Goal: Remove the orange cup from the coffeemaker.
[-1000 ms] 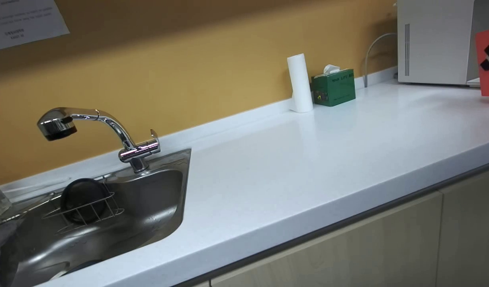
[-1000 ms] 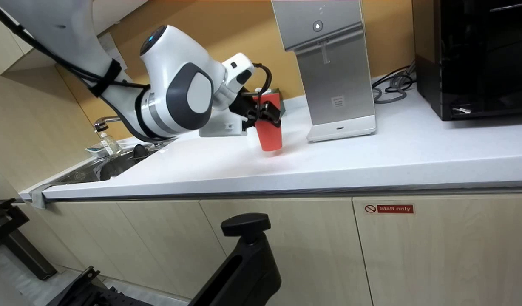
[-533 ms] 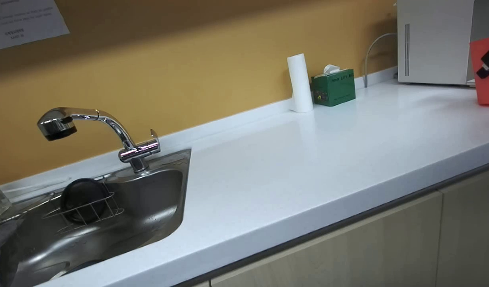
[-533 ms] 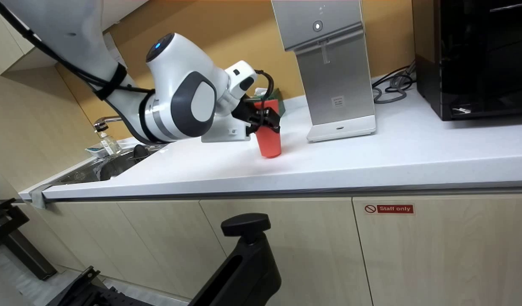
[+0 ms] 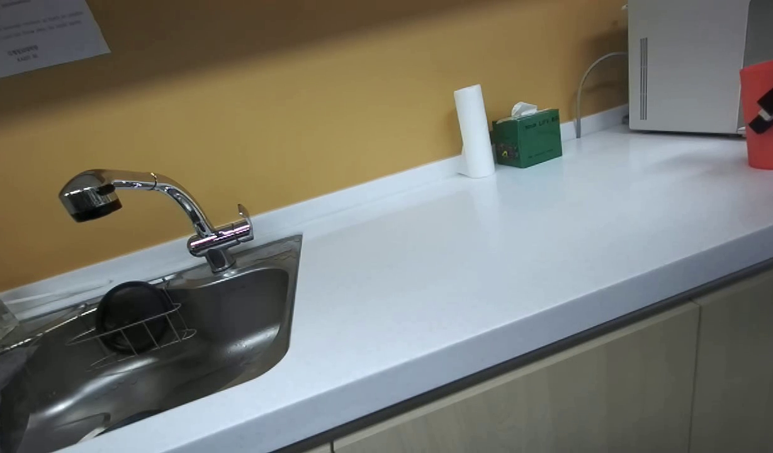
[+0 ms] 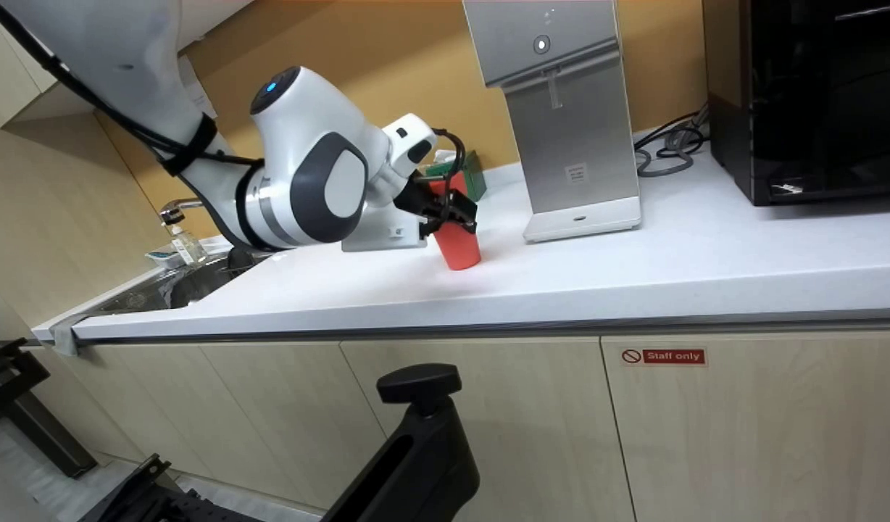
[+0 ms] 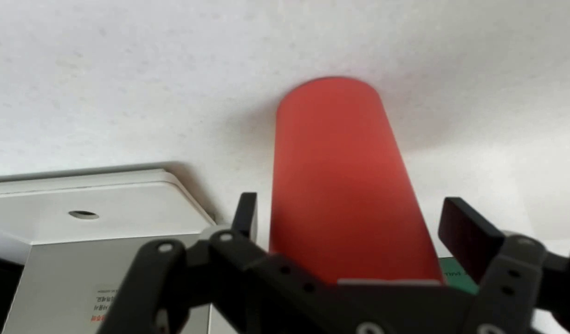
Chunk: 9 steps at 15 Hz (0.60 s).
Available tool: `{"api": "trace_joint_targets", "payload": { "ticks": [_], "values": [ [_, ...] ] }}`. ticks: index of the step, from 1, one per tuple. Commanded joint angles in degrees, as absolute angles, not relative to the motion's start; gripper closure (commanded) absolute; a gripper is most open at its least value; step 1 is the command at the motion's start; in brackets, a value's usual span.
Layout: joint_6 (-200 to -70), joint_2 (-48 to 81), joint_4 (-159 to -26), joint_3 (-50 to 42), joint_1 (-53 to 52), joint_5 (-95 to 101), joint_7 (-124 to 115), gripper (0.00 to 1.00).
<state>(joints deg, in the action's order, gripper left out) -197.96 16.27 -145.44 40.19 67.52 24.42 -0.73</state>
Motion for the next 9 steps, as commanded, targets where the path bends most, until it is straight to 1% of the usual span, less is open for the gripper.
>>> {"api": "trace_joint_targets", "payload": {
  "ticks": [1, 4, 9],
  "values": [
    [-197.93, 15.76, -148.36, 40.42, 67.45, 24.43, -0.38, 0.00],
    [-195.86, 13.23, -151.23, 41.02, 67.89, 25.07, -0.99, 0.00],
    [-192.28, 3.69, -154.10, 41.76, 68.29, 23.10, -2.58, 0.00]
  ]
}}
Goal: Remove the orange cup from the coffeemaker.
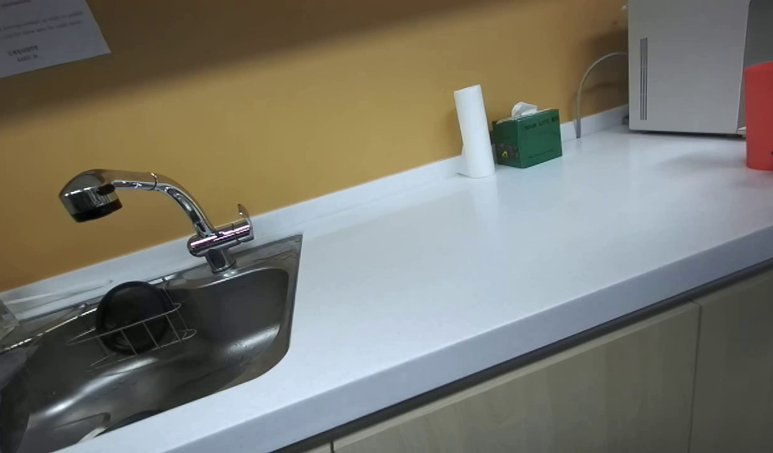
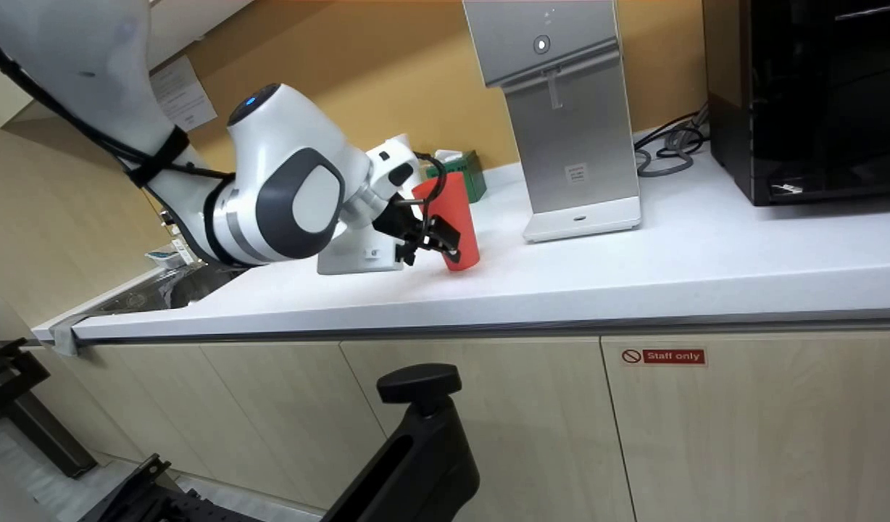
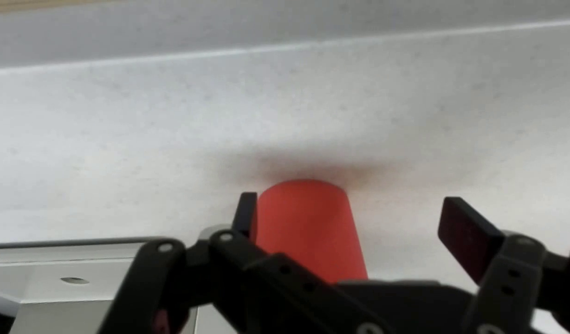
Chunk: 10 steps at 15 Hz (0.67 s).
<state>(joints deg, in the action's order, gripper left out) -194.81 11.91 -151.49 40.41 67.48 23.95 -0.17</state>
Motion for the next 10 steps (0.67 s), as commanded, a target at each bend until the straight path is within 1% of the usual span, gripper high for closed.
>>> {"api": "trace_joint_targets", "payload": {
  "ticks": [1, 3, 5, 6, 7, 8, 9, 10],
  "values": [
    [-191.64, 1.81, -154.25, 42.25, 68.62, 23.06, -2.93, 0.00],
    [-187.88, -1.90, -153.85, 43.93, 69.34, 23.21, -5.20, 0.00],
    [-180.39, -3.24, -152.19, 45.59, 68.72, 22.71, -7.09, 0.00],
    [-177.55, -3.17, -151.67, 36.27, 57.27, 16.46, -2.29, 0.00],
    [-173.06, -3.89, -150.85, 35.46, 55.12, 14.81, -2.55, 0.00],
    [-169.43, -4.42, -150.06, 32.26, 50.62, 12.66, -1.90, 0.00],
    [-165.71, -7.97, -150.48, 36.86, 53.09, 4.69, 2.11, 0.00],
    [-162.73, -9.96, -149.99, 34.78, 49.86, -0.02, 3.75, 0.00]
  ]
}}
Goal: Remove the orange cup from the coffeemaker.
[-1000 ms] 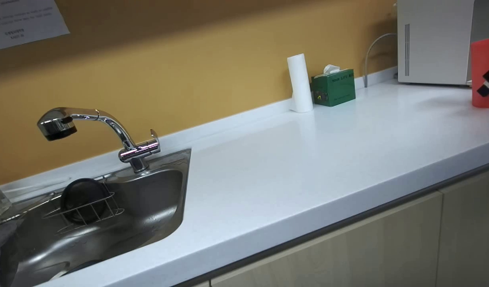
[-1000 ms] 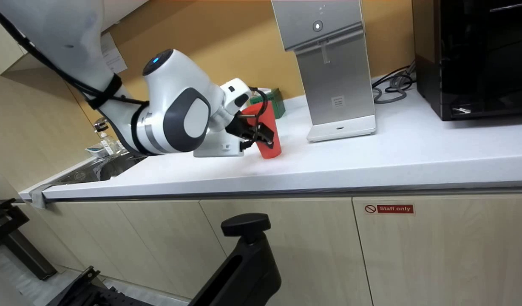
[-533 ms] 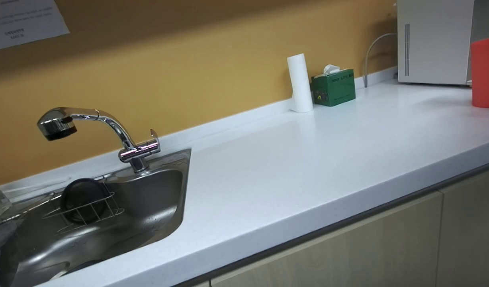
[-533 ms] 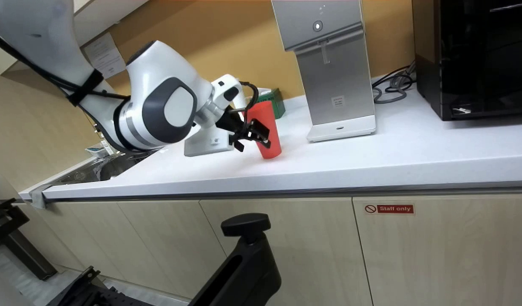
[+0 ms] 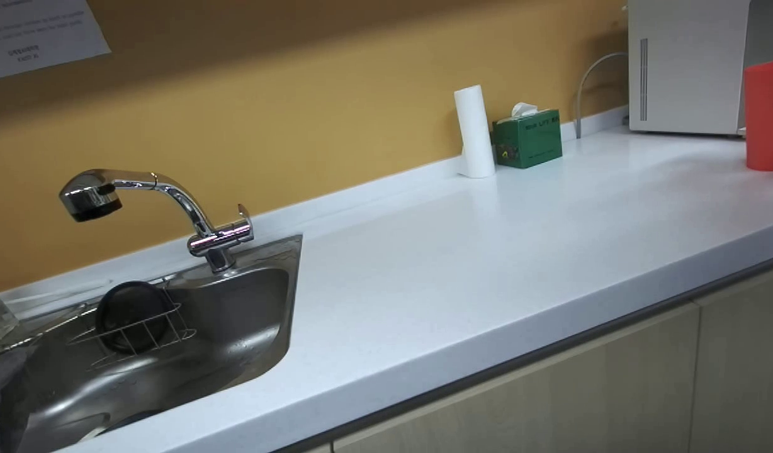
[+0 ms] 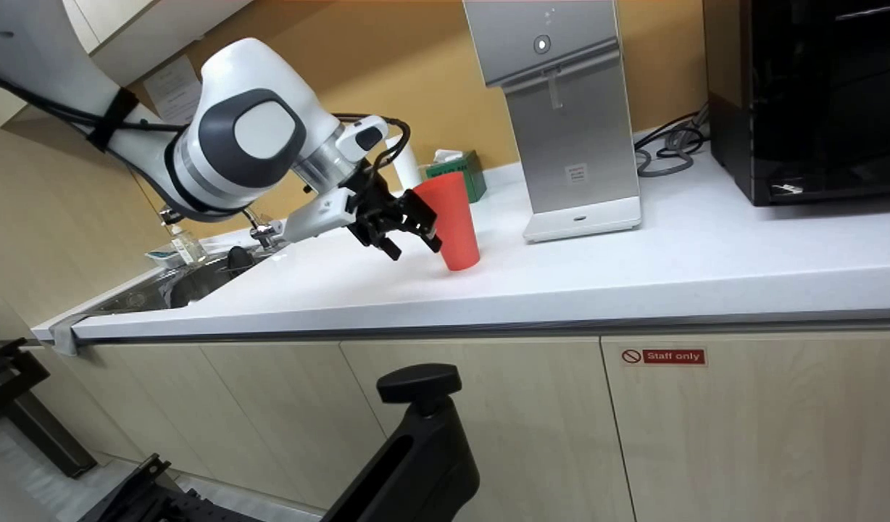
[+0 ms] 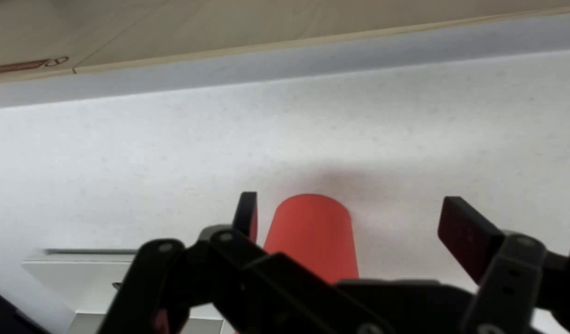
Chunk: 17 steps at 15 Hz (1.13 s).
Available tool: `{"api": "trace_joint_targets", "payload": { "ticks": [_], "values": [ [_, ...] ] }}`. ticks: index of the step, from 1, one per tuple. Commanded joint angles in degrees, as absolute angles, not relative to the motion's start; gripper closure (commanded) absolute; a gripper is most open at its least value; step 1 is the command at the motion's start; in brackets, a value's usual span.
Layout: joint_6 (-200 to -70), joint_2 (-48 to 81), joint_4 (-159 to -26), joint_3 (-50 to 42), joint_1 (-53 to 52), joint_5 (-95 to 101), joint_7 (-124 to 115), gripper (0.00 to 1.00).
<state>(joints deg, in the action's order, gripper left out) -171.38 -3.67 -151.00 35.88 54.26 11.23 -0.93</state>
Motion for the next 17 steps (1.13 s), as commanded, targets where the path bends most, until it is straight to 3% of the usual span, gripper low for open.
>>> {"api": "trace_joint_targets", "payload": {
  "ticks": [1, 4, 5, 10, 17],
  "values": [
    [-160.12, -12.83, -149.75, 33.86, 48.32, -5.22, 6.44, 0.00],
    [-151.65, -22.16, -148.97, 29.42, 44.75, -15.23, 11.50, 0.00],
    [-149.22, -23.53, -148.92, 20.97, 37.92, -11.50, 9.05, 0.00],
    [-146.45, -25.49, -148.87, 4.91, 24.75, -3.03, 5.64, 0.00],
    [-147.04, -24.04, -149.09, 2.59, 21.91, -1.18, 4.76, 0.00]
  ]
}}
